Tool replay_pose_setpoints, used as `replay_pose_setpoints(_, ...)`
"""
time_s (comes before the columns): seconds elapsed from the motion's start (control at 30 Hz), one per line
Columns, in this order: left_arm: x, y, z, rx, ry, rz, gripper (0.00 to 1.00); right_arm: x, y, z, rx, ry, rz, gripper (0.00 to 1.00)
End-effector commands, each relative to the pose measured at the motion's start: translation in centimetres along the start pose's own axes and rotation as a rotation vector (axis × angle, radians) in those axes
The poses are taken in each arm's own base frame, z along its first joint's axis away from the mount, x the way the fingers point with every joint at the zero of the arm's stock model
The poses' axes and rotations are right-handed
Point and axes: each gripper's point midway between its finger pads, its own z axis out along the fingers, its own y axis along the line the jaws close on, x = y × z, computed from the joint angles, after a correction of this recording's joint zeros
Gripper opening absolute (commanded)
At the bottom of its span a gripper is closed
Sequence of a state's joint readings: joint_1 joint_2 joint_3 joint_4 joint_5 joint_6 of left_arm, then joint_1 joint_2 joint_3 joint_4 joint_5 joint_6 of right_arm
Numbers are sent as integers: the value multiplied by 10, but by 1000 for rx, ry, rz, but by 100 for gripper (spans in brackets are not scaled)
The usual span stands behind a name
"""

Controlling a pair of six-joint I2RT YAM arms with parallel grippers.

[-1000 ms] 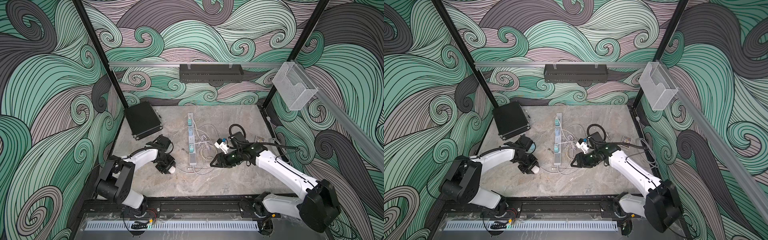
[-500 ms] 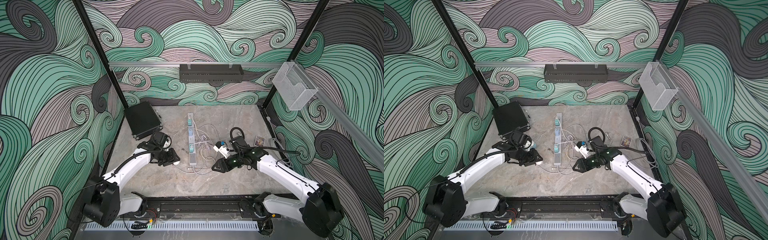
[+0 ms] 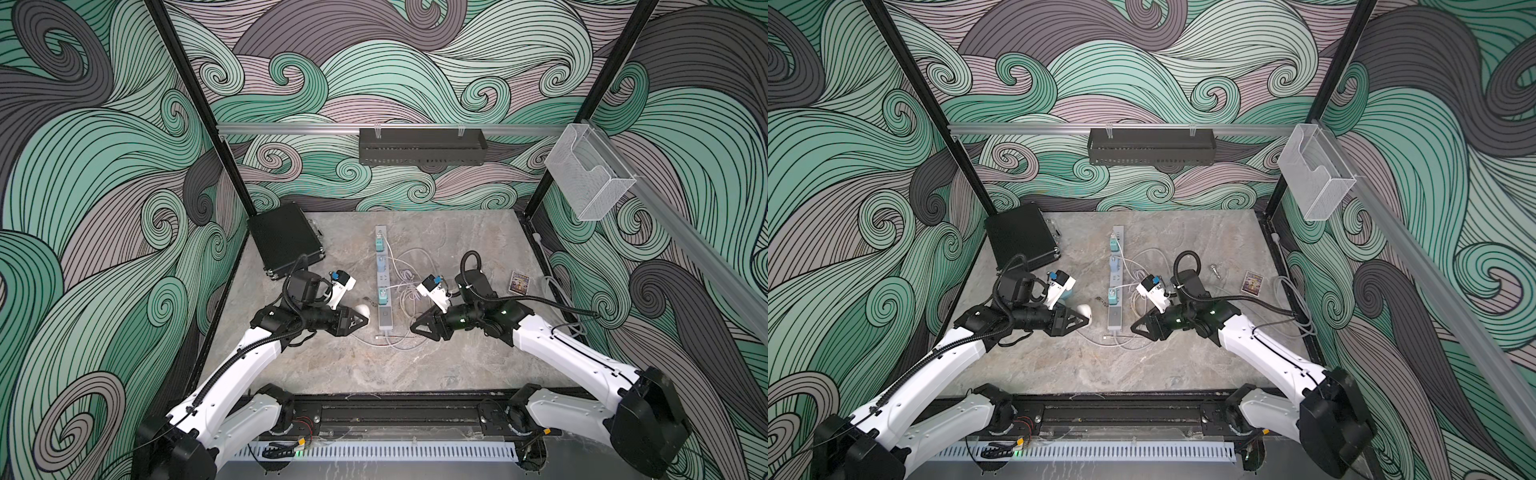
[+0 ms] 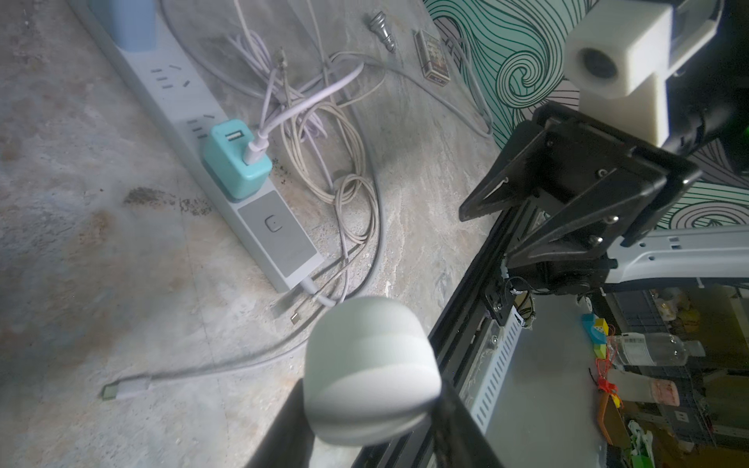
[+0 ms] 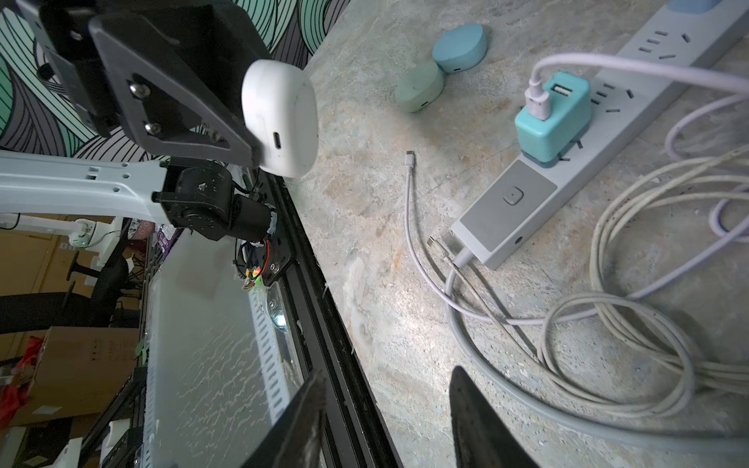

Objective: Charge the bluetooth headset
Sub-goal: Pick up the charging cable from the center of the board.

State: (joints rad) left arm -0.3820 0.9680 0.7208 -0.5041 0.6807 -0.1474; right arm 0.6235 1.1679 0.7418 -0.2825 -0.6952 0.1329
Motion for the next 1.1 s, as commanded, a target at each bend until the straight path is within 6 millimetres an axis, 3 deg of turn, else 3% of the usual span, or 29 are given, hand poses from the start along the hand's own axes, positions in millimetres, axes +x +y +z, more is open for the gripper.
replay_pose_setpoints(0.0, -6, -6, 0, 26, 3, 68, 25, -15, 5, -4, 11, -47, 16, 48)
replay_pose_setpoints(0.17, 7, 10, 7, -34, 106, -61, 24, 12, -7, 8, 93, 49, -119, 39)
replay_pose_setpoints(0.33, 23, 22, 14, -76, 208, -184, 25, 18, -26, 25, 181, 64, -276, 29)
replay_pose_setpoints(0.63, 29, 36, 11, -161, 222, -201, 23, 15, -34, 68, 152, 126, -477, 31)
replay_pose_setpoints(1.07, 28, 36, 9, -166, 201, -194, 23, 15, -40, 118, 64, 155, -491, 36)
